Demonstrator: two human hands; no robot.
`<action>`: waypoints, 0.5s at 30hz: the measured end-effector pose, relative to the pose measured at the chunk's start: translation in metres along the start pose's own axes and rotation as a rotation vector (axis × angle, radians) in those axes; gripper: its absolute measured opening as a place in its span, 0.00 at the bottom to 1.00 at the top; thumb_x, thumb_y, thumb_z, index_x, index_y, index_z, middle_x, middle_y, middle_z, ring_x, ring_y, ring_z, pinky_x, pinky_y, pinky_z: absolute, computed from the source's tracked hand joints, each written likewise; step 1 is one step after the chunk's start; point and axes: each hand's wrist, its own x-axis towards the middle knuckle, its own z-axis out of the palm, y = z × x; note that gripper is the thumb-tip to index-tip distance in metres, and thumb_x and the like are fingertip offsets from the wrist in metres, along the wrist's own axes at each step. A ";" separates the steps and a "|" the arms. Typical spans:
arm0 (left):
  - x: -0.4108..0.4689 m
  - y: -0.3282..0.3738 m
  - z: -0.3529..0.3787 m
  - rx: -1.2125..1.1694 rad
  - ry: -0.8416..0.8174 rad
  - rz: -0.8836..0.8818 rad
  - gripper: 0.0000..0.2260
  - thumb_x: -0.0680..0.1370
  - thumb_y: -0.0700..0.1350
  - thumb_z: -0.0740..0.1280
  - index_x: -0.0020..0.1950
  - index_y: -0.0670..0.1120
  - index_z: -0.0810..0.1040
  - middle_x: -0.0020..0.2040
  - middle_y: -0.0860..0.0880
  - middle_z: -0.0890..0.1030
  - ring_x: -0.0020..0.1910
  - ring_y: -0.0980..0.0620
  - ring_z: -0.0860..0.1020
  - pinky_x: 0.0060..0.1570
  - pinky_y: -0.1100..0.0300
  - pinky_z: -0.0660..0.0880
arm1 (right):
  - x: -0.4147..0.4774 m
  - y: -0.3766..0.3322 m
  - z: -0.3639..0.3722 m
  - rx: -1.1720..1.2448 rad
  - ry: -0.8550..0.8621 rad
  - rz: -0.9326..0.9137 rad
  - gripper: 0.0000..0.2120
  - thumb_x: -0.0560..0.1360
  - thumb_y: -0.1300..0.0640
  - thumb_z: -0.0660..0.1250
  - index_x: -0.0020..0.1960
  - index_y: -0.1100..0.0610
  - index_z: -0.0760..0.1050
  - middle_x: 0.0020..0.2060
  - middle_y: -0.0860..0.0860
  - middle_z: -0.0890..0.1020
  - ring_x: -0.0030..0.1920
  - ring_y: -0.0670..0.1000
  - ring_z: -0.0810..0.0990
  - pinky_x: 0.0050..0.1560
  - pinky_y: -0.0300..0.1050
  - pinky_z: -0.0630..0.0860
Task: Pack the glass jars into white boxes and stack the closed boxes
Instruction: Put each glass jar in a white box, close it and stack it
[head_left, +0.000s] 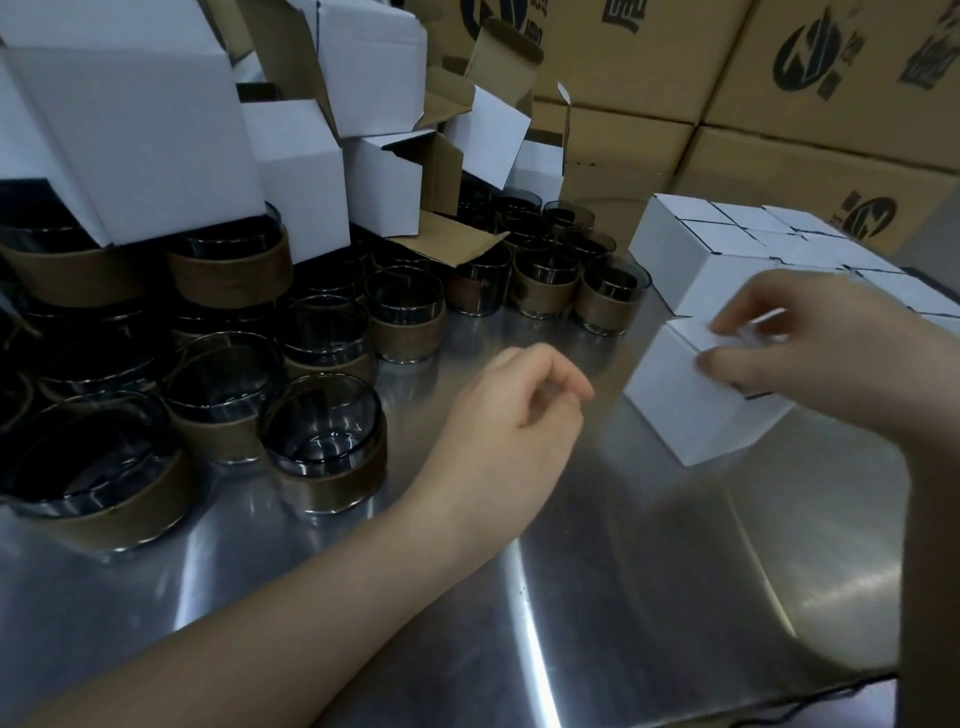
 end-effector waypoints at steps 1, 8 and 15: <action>0.000 0.000 0.000 0.023 -0.015 -0.009 0.08 0.78 0.38 0.63 0.45 0.49 0.79 0.48 0.51 0.77 0.45 0.57 0.76 0.49 0.60 0.74 | 0.004 0.009 -0.002 0.008 0.024 0.036 0.09 0.64 0.50 0.74 0.42 0.49 0.77 0.43 0.48 0.81 0.48 0.54 0.79 0.45 0.48 0.70; -0.001 0.001 -0.001 0.081 -0.047 -0.006 0.09 0.77 0.38 0.64 0.43 0.50 0.79 0.47 0.49 0.78 0.42 0.53 0.76 0.45 0.59 0.74 | 0.045 0.061 -0.011 -0.020 0.124 0.279 0.05 0.71 0.53 0.74 0.42 0.50 0.77 0.49 0.55 0.82 0.56 0.62 0.78 0.64 0.61 0.70; -0.001 -0.002 -0.001 0.113 -0.074 0.014 0.08 0.77 0.38 0.64 0.44 0.50 0.80 0.46 0.50 0.77 0.41 0.53 0.75 0.41 0.63 0.72 | 0.074 0.084 -0.004 -0.101 0.247 0.345 0.05 0.75 0.56 0.67 0.49 0.52 0.80 0.57 0.60 0.81 0.61 0.65 0.75 0.68 0.65 0.65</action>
